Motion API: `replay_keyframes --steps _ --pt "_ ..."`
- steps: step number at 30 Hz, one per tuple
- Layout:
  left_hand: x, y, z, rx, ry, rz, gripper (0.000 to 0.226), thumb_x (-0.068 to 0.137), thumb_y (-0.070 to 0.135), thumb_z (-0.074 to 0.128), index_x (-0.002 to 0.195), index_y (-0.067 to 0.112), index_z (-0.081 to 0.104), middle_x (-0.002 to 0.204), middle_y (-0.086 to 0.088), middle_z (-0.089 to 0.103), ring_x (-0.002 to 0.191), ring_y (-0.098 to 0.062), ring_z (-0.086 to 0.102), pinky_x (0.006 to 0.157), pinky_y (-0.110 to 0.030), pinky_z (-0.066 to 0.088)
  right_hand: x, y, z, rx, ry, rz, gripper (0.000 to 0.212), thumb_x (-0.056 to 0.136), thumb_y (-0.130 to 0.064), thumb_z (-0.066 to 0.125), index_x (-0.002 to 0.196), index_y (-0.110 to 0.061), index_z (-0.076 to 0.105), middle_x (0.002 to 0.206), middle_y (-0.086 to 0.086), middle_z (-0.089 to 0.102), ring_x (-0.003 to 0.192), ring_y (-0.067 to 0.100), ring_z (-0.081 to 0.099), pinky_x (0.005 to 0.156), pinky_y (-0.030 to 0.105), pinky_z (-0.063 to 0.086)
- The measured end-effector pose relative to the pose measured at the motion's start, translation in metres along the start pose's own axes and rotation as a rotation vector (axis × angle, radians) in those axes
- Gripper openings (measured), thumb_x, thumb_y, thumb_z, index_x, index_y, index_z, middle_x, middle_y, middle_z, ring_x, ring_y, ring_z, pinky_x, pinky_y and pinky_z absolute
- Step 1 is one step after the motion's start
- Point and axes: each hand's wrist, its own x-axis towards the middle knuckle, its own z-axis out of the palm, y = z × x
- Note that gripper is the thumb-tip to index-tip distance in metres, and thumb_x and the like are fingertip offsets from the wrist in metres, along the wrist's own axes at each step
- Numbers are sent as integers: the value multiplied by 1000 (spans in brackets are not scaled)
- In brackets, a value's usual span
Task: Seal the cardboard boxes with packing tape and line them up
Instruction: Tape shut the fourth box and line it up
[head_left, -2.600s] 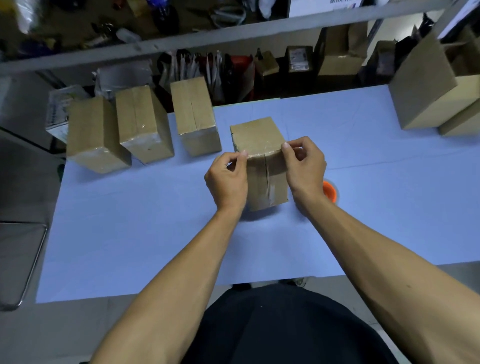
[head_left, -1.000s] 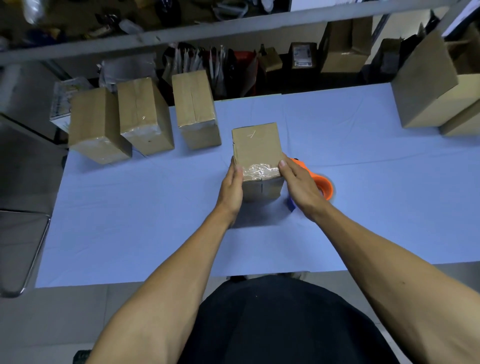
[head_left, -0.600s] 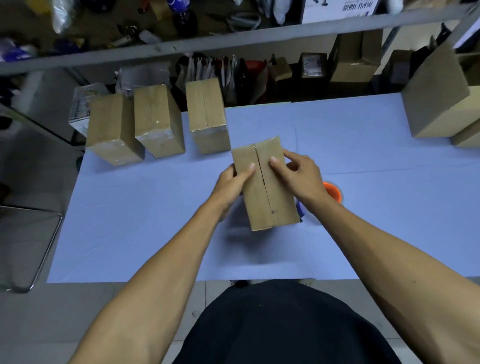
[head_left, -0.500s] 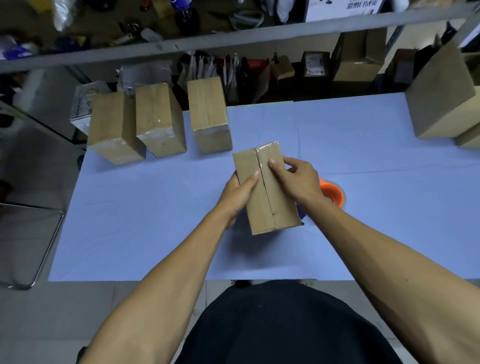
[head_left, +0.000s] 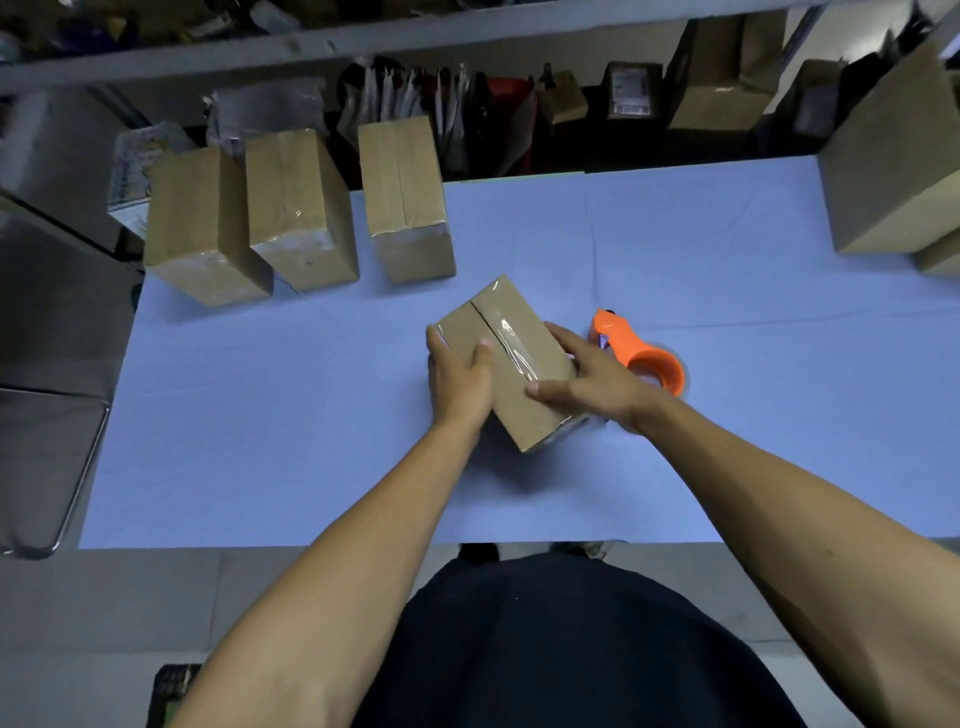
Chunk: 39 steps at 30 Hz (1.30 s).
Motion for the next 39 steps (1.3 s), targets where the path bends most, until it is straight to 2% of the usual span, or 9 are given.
replay_keyframes --steps 3,7,11,16,20,26,28,31,39 --pt "9 10 -18 354 -41 307 78 94 21 54 158 29 11 167 0 2 152 -23 5 118 -35 15 2 -5 -2 -59 -41 -8 84 86 -28 77 155 -30 28 141 -5 55 123 13 56 108 35 44" --pt "28 16 -36 930 -362 750 54 104 32 38 155 41 23 167 8 -4 152 -21 -14 120 -59 -1 4 -8 -8 -268 97 -75 82 83 -37 78 152 -23 37 144 -3 53 128 14 52 109 34 41" --pt "31 8 -37 981 -280 688 51 104 52 29 153 45 23 167 11 1 152 -17 -4 118 -58 12 2 2 -10 -276 437 -33 85 79 -48 78 149 -16 42 145 7 48 133 23 45 108 35 38" --pt "22 15 -25 978 -59 572 50 100 53 39 148 40 36 162 4 17 140 -28 18 90 -44 44 0 10 3 1 674 54 65 83 -45 76 131 -13 47 112 1 61 102 22 59 82 29 44" --pt "15 20 -28 1038 -40 520 49 98 51 45 145 38 41 152 0 27 125 -32 29 71 -35 40 6 7 7 -29 684 -6 30 92 -36 66 110 -13 59 102 0 66 93 16 61 78 26 42" --pt "21 25 -45 932 3 607 43 93 46 58 128 22 58 129 -7 45 125 -30 37 101 -39 36 15 2 1 -91 617 -94 24 97 -22 58 116 -11 68 113 5 70 101 19 64 91 32 48" --pt "23 26 -45 842 -87 559 48 94 44 58 135 20 53 142 -8 43 132 -29 39 107 -39 34 15 3 2 -143 547 -158 29 97 -14 55 122 -12 68 118 1 70 108 16 62 94 23 45" --pt "22 22 -40 844 -197 475 46 99 46 47 138 22 50 136 -5 57 122 -31 53 95 -37 40 13 6 8 -90 501 -185 38 95 -9 54 131 -17 63 120 -11 65 108 4 57 91 5 37" --pt "1 -10 -42 578 -299 225 36 94 49 49 123 29 55 110 6 64 105 -20 60 84 -34 48 14 14 10 71 534 -158 26 92 -14 66 117 -11 70 112 -1 70 107 13 64 96 30 50"
